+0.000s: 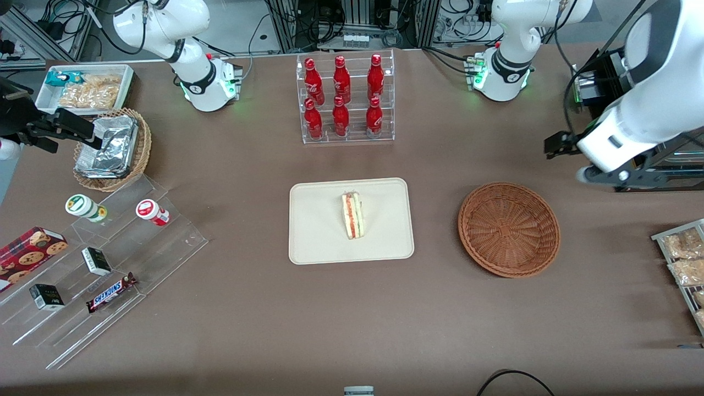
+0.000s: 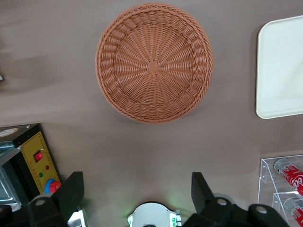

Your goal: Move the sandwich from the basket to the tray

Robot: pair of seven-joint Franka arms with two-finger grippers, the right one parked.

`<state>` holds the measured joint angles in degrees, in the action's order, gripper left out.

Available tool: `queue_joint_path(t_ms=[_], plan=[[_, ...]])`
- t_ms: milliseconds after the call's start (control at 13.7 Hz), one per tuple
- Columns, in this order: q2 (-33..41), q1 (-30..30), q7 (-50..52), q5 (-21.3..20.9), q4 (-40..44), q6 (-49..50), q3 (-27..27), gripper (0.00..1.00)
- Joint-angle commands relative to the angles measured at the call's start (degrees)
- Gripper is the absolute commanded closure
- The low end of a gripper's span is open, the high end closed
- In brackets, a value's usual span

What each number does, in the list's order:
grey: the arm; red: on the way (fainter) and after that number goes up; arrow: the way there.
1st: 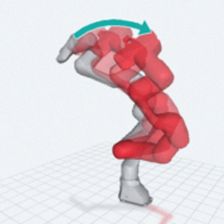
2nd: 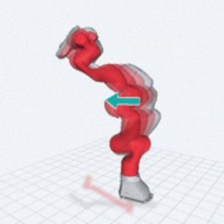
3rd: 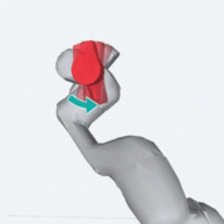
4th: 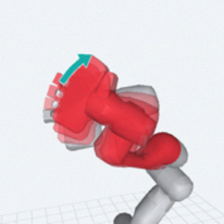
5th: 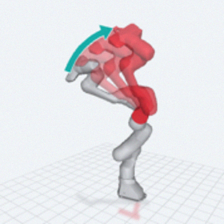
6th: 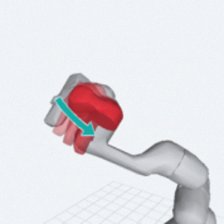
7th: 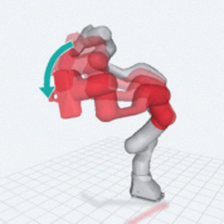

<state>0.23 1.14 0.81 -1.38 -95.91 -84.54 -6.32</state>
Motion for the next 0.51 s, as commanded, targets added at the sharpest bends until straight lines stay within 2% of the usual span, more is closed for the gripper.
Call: queue_joint_path(t_ms=[0, 146, 439], plan=[[2.5, -1.9, -1.2, -0.7, -1.5, -0.4, -0.5, 0.00], [2.6, -1.9, -1.1, -2.0, -0.9, -1.4, 0.9, 0.00], [2.8, -1.9, -0.9, -1.3, -0.9, -2.6, 3.1, 0.00]])
